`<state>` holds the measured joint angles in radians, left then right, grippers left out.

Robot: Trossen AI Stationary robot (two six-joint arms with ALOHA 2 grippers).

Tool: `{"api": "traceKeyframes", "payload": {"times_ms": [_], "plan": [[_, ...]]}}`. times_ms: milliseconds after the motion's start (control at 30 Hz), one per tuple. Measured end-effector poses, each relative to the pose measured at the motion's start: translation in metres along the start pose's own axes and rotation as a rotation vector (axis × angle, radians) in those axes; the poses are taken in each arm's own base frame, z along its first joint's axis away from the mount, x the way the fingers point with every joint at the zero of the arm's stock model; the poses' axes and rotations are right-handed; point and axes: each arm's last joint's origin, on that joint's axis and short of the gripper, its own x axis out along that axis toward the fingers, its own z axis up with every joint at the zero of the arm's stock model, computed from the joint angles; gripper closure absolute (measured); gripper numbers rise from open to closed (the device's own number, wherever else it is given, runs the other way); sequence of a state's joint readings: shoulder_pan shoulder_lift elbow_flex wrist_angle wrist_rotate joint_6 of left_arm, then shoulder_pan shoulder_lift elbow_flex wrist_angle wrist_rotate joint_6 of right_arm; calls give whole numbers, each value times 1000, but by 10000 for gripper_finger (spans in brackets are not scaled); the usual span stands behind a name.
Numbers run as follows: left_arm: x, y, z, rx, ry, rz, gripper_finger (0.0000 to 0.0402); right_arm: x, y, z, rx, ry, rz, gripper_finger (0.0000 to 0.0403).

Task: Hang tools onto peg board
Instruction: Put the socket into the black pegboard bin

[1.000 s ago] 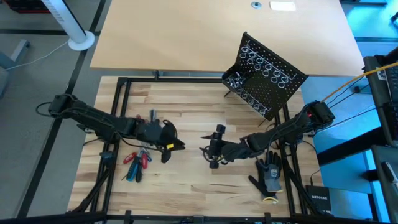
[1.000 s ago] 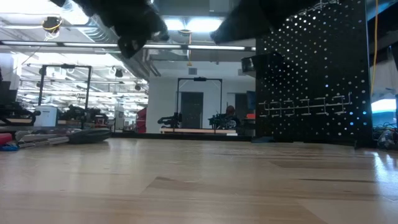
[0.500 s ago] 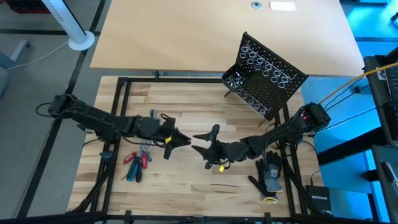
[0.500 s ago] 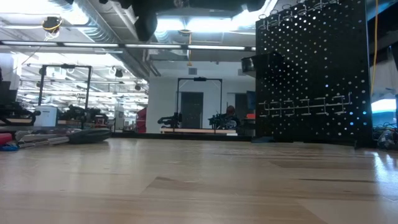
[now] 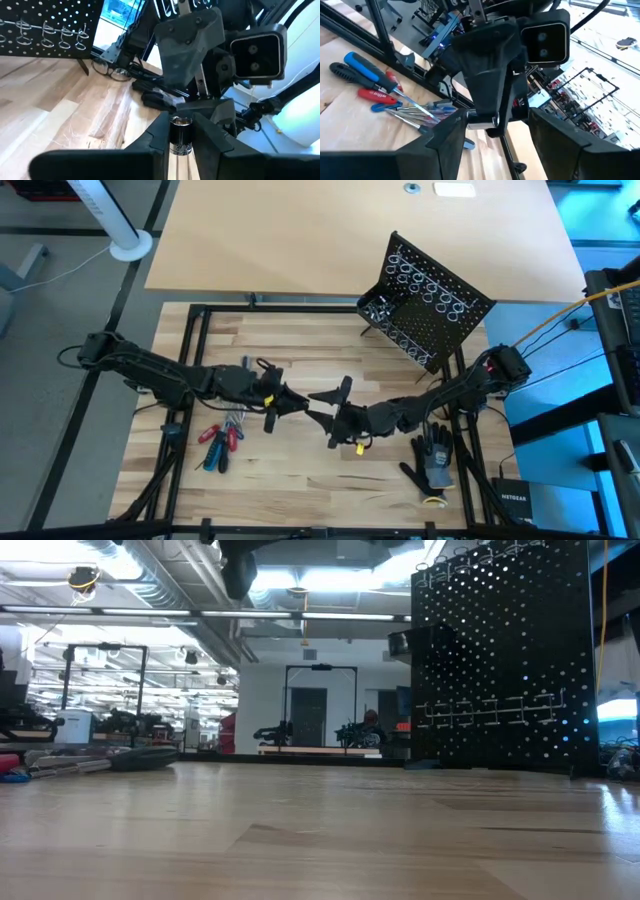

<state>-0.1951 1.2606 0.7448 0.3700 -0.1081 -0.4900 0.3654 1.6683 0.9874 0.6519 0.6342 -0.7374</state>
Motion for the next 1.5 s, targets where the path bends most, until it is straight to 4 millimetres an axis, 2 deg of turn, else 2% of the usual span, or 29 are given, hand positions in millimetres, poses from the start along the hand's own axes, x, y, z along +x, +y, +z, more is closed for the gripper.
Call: {"api": "traceKeyframes", "payload": {"times_ms": [367, 800, 900, 1200, 1500], "plan": [[0, -2, 5, -6, -45, -18, 356, 9, 13, -6, -59, -12, -46, 187], [0, -2, 5, -6, -49, -16, 356, 11, 9, -4, -126, -60, -93, 189], [0, -2, 5, -6, -49, -16, 356, 13, 7, -5, -127, -56, -97, 205], [0, -2, 5, -15, -50, -15, 356, 14, 7, -7, -144, -51, -91, 295], [0, -1, 4, -20, -43, -12, 311, 14, 7, -7, -136, -44, -93, 306]]}}
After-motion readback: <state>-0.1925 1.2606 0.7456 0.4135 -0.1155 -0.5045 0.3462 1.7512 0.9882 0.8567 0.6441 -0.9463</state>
